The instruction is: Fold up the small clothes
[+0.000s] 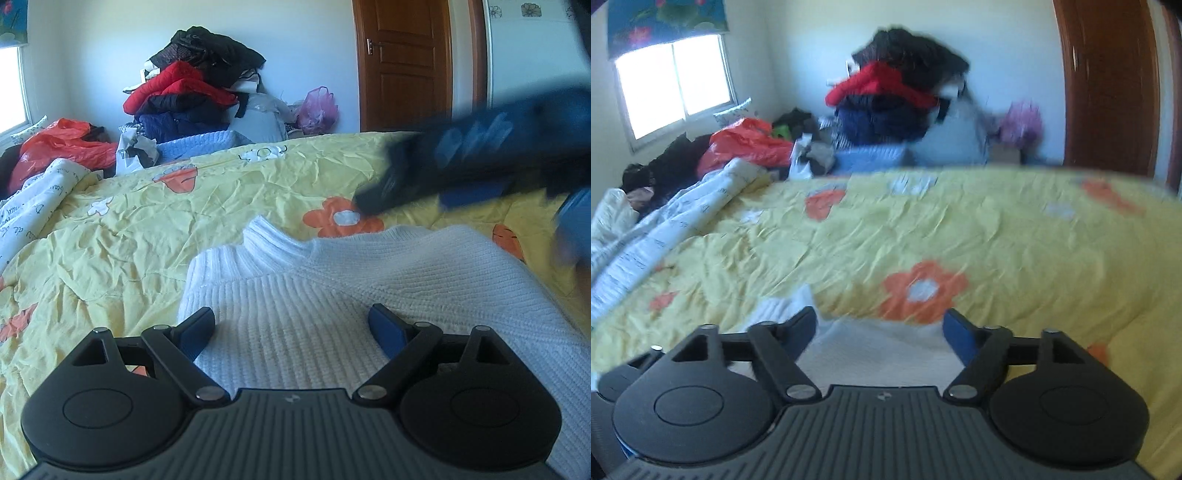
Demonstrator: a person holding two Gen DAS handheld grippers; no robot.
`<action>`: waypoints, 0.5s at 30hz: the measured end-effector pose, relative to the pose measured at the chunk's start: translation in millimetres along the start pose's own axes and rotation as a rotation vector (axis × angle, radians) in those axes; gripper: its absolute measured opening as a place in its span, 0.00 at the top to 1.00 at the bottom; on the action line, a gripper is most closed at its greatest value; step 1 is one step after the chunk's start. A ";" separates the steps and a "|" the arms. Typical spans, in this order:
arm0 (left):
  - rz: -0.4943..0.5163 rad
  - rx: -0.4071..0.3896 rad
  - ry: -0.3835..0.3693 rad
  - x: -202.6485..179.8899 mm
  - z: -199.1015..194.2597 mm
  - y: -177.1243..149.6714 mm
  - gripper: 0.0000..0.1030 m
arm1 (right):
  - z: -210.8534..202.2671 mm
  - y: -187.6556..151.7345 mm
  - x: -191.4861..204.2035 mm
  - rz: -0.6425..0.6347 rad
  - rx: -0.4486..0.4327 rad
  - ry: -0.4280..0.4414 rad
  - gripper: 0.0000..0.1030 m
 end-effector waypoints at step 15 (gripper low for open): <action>-0.101 -0.068 -0.021 23.4 -34.8 -6.0 0.12 | 56.9 -15.9 -15.2 -0.002 0.137 -0.063 0.27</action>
Point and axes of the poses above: each gripper's, at about its wrist camera, not at the fingertips, and z roughly the way its jaws point, x to its left, y to its top, the point moved 1 cm from there along z, roughly the way its jaws point, and after that the axes turned 4 degrees about y, right-handed, at the moved point
